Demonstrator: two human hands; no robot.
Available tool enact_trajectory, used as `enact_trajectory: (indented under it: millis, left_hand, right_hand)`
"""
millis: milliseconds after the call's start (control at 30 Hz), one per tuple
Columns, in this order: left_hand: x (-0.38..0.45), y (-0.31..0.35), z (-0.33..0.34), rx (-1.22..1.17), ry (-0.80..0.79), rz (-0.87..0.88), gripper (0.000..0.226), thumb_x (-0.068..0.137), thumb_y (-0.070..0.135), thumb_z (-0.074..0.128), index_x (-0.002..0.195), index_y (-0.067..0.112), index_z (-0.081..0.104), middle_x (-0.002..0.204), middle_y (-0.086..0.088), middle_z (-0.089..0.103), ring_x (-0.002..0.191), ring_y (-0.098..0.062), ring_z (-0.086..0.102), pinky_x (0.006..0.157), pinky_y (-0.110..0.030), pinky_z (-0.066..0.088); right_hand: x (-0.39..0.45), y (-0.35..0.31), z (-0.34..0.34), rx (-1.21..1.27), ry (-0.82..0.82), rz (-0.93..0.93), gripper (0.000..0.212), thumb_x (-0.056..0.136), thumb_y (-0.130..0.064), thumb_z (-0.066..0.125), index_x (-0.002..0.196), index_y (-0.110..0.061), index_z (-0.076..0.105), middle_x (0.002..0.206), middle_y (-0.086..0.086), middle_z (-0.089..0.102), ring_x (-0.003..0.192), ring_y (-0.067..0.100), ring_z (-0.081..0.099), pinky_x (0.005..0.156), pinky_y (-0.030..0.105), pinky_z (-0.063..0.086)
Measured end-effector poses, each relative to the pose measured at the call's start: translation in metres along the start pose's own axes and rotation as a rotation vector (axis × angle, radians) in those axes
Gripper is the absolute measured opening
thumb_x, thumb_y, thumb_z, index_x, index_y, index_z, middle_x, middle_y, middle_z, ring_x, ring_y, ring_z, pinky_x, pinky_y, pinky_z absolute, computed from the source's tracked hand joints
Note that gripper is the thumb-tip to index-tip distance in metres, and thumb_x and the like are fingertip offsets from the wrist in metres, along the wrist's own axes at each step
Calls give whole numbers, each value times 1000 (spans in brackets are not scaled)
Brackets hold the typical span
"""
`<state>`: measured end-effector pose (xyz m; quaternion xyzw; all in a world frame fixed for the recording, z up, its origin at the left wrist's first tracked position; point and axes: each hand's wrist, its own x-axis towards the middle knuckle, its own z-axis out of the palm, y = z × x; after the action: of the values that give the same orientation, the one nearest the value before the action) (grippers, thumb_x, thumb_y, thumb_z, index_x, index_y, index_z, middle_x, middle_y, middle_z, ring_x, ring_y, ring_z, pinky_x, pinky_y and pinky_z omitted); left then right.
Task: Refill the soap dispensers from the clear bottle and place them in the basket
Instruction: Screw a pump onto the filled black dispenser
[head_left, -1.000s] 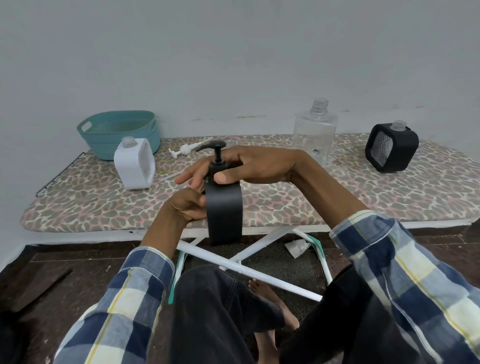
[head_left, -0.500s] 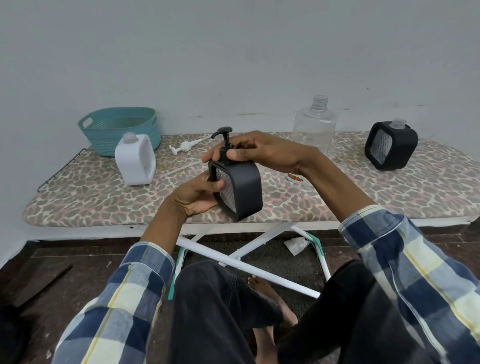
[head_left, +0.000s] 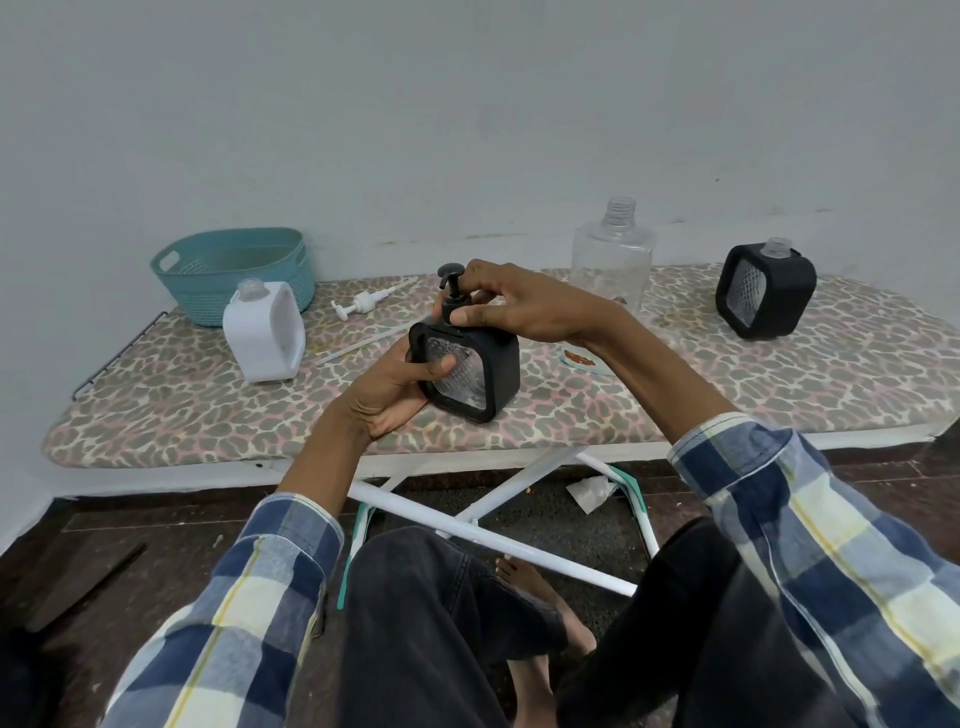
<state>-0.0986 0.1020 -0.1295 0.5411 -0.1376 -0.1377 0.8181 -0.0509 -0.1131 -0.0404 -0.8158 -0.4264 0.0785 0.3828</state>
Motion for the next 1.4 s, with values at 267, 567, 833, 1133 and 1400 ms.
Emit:
enact_trajectory:
  millis: [267,567,833,1133,1400]
  left_hand:
    - [5,-4,0,89,163,85,52,91,-6,73,139,11,60,125,-8,75,122,-26,68,109,-48,55]
    - [5,-4,4,142,476,190,56,86,-10,78,135,11,62,116,-4,78,110,-22,74,85,-35,63]
    - [11,-11,-1,181,808,324,53,88,10,87,120,27,49,128,-8,71,120,-24,70,105,-53,58]
    - [18,-20,-4,442,833,343,48,93,12,80,126,35,52,118,11,71,102,5,69,88,-21,56]
    - [14,-16,5,421,908,338,54,93,9,78,143,17,61,126,2,75,115,-11,72,99,-31,59]
  right_hand:
    - [4,-6,9,-109,117,63,10,108,-28,63,117,-26,68,125,5,57,116,26,62,96,26,46]
    - [14,-5,28,-111,363,158,33,102,-35,72,124,-9,68,113,8,61,95,19,60,83,31,48]
    - [26,44,95,256,391,268,44,114,-36,47,149,-13,33,136,12,61,117,25,64,90,34,49]
    - [76,54,107,337,698,196,33,113,-48,38,119,-21,57,118,5,65,110,23,63,100,53,52]
    - [77,57,119,355,805,130,30,111,-45,42,125,-25,59,122,-1,64,116,21,61,102,51,51]
